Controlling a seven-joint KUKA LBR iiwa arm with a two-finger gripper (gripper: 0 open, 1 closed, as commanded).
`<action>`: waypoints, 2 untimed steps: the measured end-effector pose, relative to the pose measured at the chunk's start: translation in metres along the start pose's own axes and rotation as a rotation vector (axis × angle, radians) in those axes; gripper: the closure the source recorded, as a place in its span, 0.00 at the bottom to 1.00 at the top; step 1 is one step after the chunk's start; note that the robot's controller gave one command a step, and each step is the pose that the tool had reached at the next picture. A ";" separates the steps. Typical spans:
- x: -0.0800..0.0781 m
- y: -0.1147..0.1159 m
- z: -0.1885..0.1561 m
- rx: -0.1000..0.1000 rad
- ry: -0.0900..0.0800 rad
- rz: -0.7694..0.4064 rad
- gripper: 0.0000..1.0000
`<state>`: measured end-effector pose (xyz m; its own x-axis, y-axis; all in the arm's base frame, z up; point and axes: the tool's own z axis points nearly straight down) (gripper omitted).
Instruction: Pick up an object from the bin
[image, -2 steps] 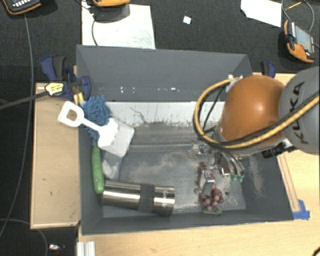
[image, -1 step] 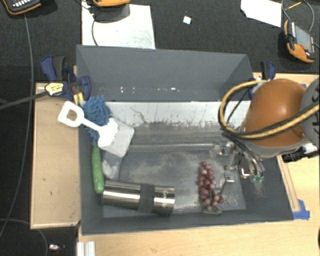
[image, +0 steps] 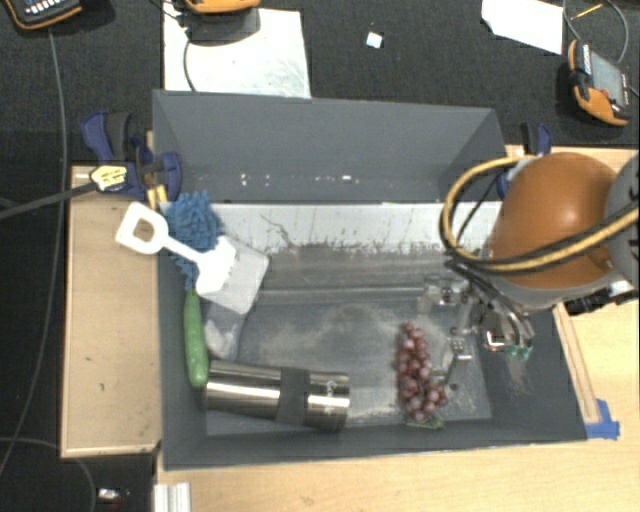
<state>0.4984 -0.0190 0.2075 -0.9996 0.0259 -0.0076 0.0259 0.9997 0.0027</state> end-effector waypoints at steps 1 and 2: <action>0.020 -0.002 0.039 0.001 0.002 -0.351 0.00; 0.003 -0.026 0.038 0.002 -0.006 -0.333 0.00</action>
Offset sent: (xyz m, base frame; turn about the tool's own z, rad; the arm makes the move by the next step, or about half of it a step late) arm -0.0041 -0.0259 -0.0387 -0.3360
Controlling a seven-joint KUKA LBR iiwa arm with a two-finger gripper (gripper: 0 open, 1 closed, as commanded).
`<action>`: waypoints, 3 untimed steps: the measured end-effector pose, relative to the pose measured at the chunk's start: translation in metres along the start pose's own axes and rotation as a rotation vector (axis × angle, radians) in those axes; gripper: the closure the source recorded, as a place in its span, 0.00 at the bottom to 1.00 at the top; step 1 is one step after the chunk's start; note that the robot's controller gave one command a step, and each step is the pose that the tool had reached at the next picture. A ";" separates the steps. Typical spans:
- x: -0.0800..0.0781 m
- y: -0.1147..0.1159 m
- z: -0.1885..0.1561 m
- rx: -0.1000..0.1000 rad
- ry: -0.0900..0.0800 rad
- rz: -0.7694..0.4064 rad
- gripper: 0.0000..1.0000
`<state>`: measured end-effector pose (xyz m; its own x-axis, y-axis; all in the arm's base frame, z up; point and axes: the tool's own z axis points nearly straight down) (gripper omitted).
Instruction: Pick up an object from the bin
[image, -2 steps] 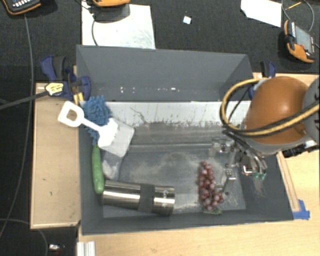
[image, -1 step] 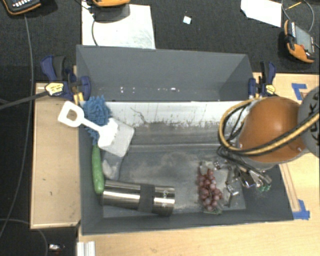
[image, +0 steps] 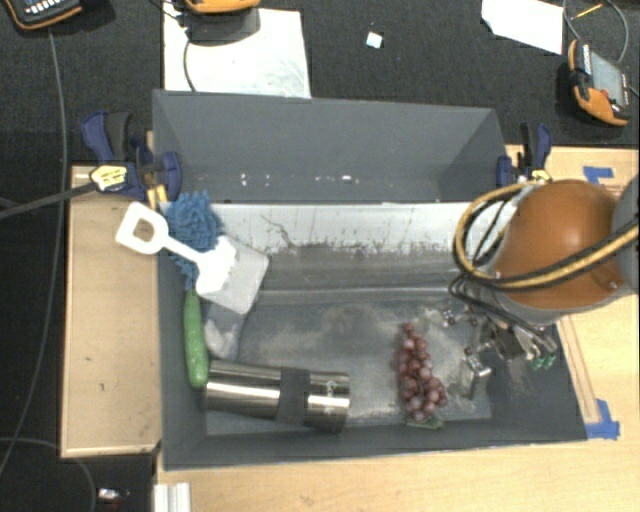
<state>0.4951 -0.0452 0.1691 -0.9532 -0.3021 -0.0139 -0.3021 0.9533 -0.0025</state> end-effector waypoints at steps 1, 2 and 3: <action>0.015 0.014 0.080 -0.007 0.009 -0.214 0.00; 0.012 0.012 0.089 -0.005 0.004 -0.228 0.00; -0.010 -0.016 0.001 0.001 -0.006 -0.149 0.00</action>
Offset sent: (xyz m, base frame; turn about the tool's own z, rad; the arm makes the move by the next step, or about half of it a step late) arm -0.0045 0.0035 -0.0820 -0.2738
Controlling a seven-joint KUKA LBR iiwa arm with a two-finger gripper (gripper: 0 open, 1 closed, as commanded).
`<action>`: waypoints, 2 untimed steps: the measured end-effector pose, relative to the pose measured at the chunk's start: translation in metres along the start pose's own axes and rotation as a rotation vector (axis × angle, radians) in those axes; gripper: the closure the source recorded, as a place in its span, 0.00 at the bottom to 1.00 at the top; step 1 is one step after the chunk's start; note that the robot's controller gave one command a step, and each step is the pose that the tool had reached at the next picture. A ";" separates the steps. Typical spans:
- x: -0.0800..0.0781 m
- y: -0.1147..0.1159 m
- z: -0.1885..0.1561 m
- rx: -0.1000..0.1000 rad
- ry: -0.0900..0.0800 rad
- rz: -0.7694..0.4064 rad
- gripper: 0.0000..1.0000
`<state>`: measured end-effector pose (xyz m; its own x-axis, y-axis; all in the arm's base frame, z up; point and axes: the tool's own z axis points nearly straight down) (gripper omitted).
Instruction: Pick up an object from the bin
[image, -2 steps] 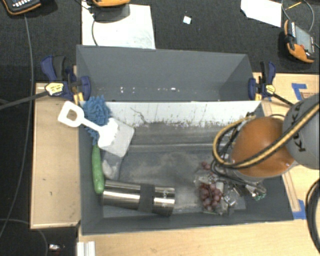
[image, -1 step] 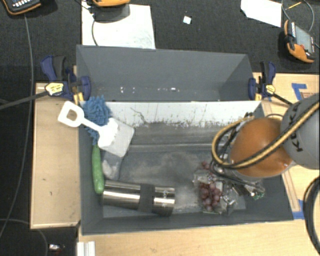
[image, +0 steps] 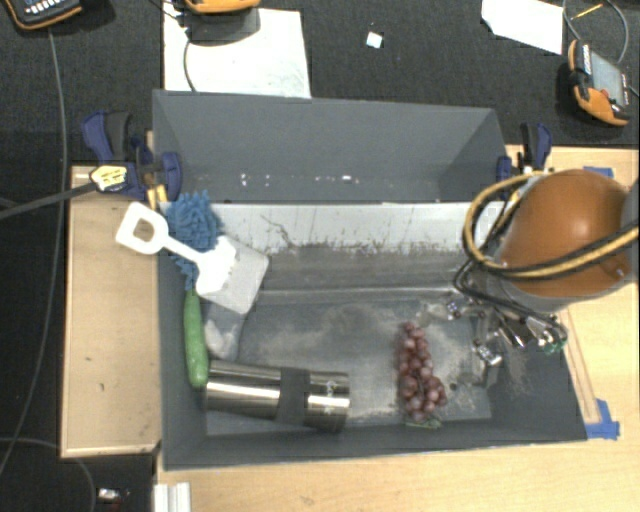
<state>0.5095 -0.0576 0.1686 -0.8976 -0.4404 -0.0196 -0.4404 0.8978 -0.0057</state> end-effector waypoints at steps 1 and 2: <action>0.002 0.003 0.003 -0.005 0.007 -0.014 0.00; 0.004 0.013 0.013 -0.004 0.003 -0.239 0.00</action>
Offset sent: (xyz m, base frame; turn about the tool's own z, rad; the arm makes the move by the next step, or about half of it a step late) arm -0.0093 0.0095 -0.0130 -0.2392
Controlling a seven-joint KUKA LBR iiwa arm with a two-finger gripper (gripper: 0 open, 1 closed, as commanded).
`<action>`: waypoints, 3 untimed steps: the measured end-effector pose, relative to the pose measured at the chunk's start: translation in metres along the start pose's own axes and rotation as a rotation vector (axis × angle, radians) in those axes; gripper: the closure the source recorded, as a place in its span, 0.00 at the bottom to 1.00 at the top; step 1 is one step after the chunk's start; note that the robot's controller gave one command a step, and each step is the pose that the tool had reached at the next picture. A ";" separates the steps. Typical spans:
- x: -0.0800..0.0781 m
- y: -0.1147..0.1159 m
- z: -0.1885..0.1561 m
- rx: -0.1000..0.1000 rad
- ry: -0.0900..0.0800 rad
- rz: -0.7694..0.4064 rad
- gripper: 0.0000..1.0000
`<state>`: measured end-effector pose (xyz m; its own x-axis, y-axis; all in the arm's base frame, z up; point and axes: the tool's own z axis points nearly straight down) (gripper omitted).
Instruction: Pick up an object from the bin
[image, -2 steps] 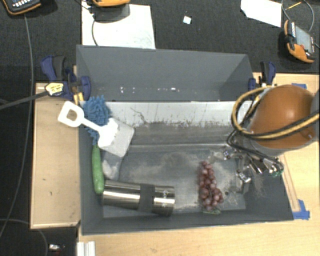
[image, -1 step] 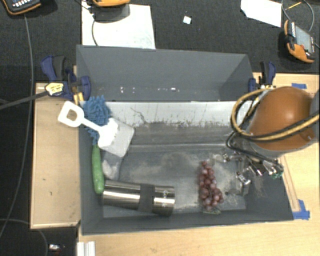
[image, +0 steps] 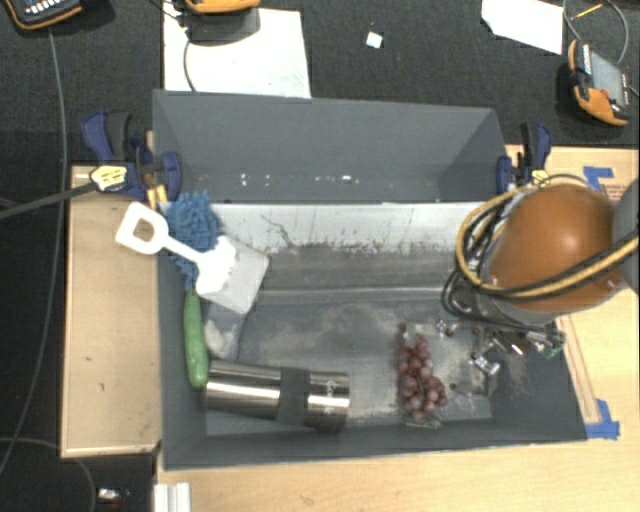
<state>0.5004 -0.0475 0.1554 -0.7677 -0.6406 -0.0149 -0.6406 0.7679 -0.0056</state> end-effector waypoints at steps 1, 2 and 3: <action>-0.001 -0.005 0.089 -0.005 0.005 -0.106 0.00; -0.002 -0.005 0.085 -0.002 0.002 -0.105 0.00; 0.006 -0.024 0.079 -0.001 -0.001 -0.162 0.00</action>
Offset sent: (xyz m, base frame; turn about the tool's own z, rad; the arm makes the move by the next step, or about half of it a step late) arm 0.0000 0.0000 0.0000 0.0000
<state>0.5124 -0.0691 0.0766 -0.6547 -0.7558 -0.0154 -0.7558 0.6548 -0.0065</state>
